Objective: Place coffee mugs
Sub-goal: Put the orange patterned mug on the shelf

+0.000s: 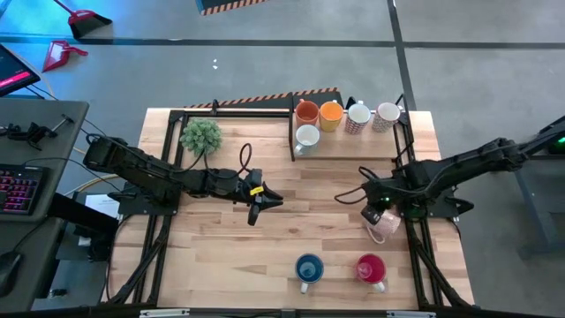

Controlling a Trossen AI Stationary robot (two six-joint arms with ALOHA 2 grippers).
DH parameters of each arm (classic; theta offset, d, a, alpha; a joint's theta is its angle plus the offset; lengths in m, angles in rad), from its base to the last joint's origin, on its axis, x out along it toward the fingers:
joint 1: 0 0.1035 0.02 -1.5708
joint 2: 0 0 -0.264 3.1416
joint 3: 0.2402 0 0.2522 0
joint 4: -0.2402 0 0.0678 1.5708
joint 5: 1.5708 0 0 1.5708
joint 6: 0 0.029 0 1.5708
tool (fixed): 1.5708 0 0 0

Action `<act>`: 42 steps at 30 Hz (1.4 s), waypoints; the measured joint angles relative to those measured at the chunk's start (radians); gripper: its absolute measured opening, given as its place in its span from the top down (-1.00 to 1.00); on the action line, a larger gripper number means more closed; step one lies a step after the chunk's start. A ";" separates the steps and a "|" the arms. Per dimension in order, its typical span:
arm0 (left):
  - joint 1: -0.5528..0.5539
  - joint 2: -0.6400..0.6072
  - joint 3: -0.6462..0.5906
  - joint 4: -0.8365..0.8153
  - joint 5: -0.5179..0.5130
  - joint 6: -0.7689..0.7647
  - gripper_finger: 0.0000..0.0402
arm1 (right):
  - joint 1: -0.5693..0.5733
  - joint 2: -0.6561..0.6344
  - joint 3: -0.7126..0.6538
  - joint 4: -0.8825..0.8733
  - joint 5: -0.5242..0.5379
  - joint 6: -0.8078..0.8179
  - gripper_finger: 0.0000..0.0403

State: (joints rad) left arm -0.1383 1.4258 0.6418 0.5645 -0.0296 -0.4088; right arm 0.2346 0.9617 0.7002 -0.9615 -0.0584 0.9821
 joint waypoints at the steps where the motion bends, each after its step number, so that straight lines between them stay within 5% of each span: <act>1: 0.000 0.000 0.000 0.000 0.000 0.000 0.68 | 0.007 -0.011 0.000 -0.007 -0.009 0.011 0.83; 13: 0.000 0.000 0.000 -0.003 0.000 -0.006 0.68 | 0.224 -0.135 0.000 -0.050 -0.227 0.151 0.83; 26: 0.002 0.000 0.000 0.005 0.000 -0.009 0.68 | 0.475 -0.055 0.000 -0.152 -0.200 0.364 0.83; 42: 0.002 0.000 0.000 0.009 0.000 -0.009 0.68 | 0.499 0.103 0.000 -0.149 -0.108 0.401 0.83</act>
State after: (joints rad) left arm -0.1364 1.4258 0.6422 0.5739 -0.0299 -0.4175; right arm 0.7338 1.0642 0.7002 -1.1107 -0.1664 1.3829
